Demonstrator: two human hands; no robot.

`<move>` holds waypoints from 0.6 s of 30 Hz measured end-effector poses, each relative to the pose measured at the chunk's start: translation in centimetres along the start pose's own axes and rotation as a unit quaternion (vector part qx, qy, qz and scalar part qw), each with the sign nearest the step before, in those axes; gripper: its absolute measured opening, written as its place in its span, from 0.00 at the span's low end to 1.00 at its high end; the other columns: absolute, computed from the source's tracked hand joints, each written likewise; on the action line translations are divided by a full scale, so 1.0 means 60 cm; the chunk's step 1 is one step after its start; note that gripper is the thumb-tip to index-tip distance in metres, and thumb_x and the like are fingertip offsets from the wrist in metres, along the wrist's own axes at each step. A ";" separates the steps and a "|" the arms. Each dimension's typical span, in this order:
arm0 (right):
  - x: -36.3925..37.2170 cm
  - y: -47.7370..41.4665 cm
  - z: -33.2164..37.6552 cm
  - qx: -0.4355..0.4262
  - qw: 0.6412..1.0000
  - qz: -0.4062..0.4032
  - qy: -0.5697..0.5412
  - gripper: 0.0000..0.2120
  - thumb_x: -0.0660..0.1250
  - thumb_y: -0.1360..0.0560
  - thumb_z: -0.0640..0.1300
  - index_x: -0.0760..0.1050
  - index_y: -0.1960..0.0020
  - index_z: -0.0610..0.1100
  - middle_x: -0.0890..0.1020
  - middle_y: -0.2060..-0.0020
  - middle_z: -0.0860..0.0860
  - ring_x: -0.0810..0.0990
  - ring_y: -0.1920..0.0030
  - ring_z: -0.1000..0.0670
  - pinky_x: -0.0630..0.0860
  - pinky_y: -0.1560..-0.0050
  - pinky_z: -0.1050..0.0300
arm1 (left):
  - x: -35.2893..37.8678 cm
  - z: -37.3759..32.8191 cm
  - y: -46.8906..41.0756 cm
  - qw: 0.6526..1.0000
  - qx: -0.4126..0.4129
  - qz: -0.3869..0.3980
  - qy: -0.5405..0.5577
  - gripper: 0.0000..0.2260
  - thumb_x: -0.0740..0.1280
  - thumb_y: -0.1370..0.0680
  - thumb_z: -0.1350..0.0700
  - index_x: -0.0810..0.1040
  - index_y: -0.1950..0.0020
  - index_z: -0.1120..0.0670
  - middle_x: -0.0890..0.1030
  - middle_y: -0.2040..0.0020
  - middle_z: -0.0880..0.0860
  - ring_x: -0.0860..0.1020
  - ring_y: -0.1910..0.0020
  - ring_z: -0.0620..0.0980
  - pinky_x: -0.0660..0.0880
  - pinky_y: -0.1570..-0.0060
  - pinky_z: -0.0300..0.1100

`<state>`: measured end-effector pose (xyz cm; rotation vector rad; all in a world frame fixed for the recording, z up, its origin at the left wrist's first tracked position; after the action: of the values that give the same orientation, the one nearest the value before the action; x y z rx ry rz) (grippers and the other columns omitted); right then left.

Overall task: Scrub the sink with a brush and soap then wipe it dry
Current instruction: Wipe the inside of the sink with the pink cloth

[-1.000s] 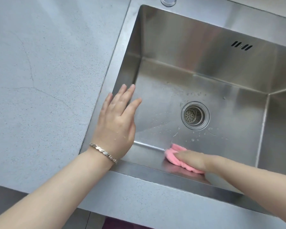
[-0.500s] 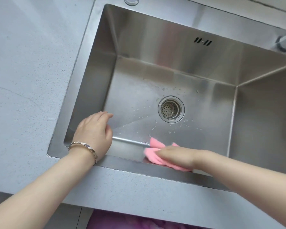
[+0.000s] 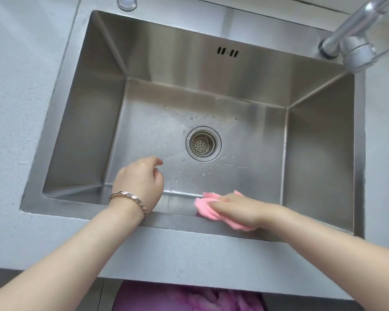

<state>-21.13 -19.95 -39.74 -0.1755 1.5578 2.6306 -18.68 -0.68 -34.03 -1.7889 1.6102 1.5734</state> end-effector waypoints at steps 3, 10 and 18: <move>-0.035 0.075 -0.170 0.117 0.986 0.003 0.121 0.21 0.46 0.22 0.59 0.73 0.50 0.50 0.83 0.52 0.55 0.73 0.42 0.55 0.48 0.30 0.46 | 0.040 -0.037 0.012 0.998 0.039 0.031 -0.044 0.15 0.56 0.22 0.58 0.74 0.37 0.52 0.77 0.39 0.50 0.74 0.39 0.51 0.64 0.41 0.40; 0.001 -0.044 -0.157 0.183 0.982 0.056 -0.008 0.13 0.58 0.36 0.60 0.71 0.62 0.52 0.69 0.74 0.53 0.66 0.71 0.49 0.65 0.64 0.58 | 0.073 -0.028 0.015 0.994 0.011 0.062 -0.087 0.15 0.55 0.22 0.56 0.73 0.37 0.51 0.77 0.39 0.49 0.73 0.39 0.50 0.65 0.42 0.41; -0.004 -0.092 -0.111 0.112 0.993 0.014 0.023 0.22 0.47 0.28 0.61 0.74 0.52 0.50 0.74 0.43 0.47 0.66 0.32 0.44 0.54 0.31 0.44 | 0.083 -0.016 0.010 0.994 -0.014 0.076 -0.080 0.15 0.55 0.22 0.56 0.74 0.38 0.49 0.77 0.39 0.49 0.74 0.41 0.51 0.69 0.46 0.42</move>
<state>-19.83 -23.18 -47.66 -0.2015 1.8677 2.4635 -19.68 -4.33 -37.49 -1.5400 1.6889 1.7658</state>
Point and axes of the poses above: each hand's wrist, its own y-axis away from the middle knuckle, its own x-axis out of the palm, z = x × y, the point moved 10 cm from there along -y, towards the middle knuckle
